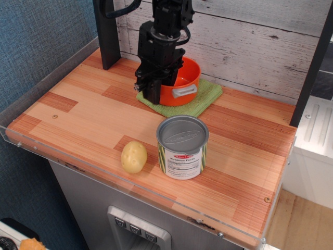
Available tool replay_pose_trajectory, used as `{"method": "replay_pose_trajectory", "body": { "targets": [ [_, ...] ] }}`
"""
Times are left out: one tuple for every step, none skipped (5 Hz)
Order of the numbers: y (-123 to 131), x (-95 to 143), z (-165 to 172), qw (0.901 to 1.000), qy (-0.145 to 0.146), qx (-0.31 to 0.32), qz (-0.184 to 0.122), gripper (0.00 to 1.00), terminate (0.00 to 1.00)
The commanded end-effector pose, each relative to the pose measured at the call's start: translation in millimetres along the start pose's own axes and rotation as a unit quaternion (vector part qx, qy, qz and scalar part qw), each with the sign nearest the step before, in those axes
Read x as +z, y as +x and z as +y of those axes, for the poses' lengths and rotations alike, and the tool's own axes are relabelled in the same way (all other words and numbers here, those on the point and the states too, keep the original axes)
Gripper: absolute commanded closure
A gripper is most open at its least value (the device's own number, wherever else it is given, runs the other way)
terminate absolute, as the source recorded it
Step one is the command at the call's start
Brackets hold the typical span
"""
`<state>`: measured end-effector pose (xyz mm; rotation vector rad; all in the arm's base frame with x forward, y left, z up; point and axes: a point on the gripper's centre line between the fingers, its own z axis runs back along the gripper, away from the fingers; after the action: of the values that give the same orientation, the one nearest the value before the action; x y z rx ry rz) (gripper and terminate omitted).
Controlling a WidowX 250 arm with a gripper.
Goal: Put the pot on top of the cloth.
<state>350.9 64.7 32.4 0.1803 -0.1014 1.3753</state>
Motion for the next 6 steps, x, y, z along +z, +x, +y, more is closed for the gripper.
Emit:
{"method": "replay_pose_trajectory", "body": {
  "targets": [
    [-2, 62, 8, 0.997, -0.057, -0.004, -0.053, 0.0, 0.0],
    [3, 73, 18, 0.9957, -0.068, -0.003, -0.063, 0.0, 0.0],
    [13, 75, 29, 0.9917, -0.057, -0.081, -0.083, 0.0, 0.0],
    [23, 73, 46, 0.9791, -0.06, -0.159, -0.112, 0.0, 0.0],
    [42, 70, 70, 0.9647, -0.077, -0.225, -0.114, 0.0, 0.0],
    [63, 67, 80, 0.9497, -0.094, -0.27, -0.127, 0.0, 0.0]
  ]
}}
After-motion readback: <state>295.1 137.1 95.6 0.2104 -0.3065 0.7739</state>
